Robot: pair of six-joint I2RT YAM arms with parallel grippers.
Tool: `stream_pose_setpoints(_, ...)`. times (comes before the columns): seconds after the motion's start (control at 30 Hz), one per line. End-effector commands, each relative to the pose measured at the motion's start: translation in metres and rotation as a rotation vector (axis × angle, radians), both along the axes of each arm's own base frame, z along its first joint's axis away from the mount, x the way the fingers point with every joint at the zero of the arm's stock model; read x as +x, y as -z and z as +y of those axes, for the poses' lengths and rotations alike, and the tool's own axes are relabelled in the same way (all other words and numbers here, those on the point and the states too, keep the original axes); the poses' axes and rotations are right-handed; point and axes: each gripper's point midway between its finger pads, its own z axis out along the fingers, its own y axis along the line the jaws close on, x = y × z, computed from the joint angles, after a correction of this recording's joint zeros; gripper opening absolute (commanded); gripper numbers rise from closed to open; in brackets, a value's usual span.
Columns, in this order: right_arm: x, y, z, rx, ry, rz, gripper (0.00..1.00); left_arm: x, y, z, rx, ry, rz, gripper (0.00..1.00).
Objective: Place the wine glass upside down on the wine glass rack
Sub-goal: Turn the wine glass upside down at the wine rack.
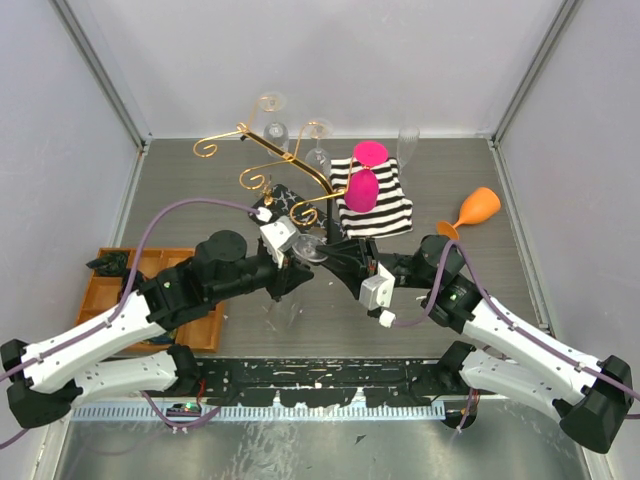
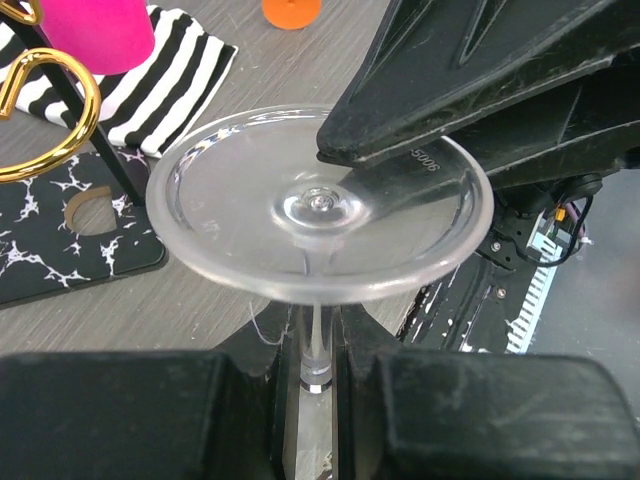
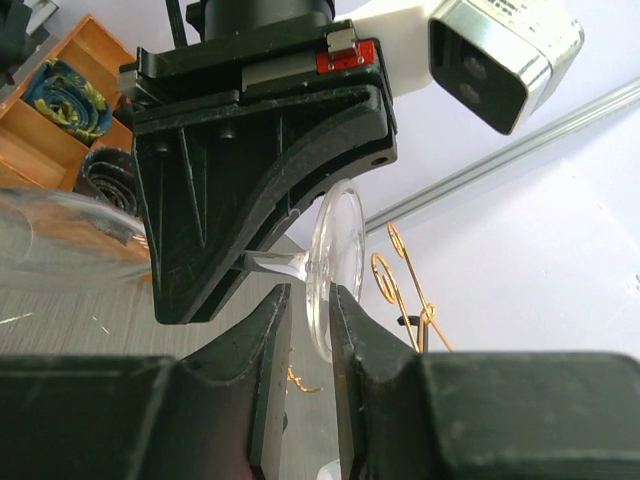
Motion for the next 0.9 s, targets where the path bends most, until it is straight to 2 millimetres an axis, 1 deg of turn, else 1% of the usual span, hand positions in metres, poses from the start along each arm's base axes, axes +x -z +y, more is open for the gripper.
stream_pose_setpoints(0.0,0.001,-0.014,-0.004,0.040,0.032,-0.033,0.27,-0.003,-0.044,0.000,-0.123,0.011,-0.053,0.00)
stream_pose_setpoints(0.13,0.004,-0.003,-0.005,0.022,0.052,-0.006,0.27,-0.005,-0.051,0.005,-0.148,0.007,-0.064,0.00)
stream_pose_setpoints(0.27,0.006,0.004,-0.006,0.013,0.064,0.010,0.27,-0.005,-0.056,0.011,-0.167,-0.008,-0.075,0.00)
stream_pose_setpoints(0.4,0.008,0.004,-0.008,0.014,0.079,0.012,0.28,-0.004,-0.056,0.014,-0.168,-0.025,-0.083,0.00)
stream_pose_setpoints(0.57,0.010,-0.005,-0.009,0.029,0.091,0.001,0.31,-0.001,-0.048,0.014,-0.148,-0.037,-0.077,0.00)
stream_pose_setpoints(0.73,0.015,-0.016,-0.008,0.044,0.113,0.002,0.33,0.001,-0.039,0.015,-0.144,-0.053,-0.075,0.00)
stream_pose_setpoints(0.87,0.018,-0.026,-0.007,0.052,0.119,-0.003,0.37,0.005,-0.032,0.016,-0.151,-0.070,-0.085,0.00)
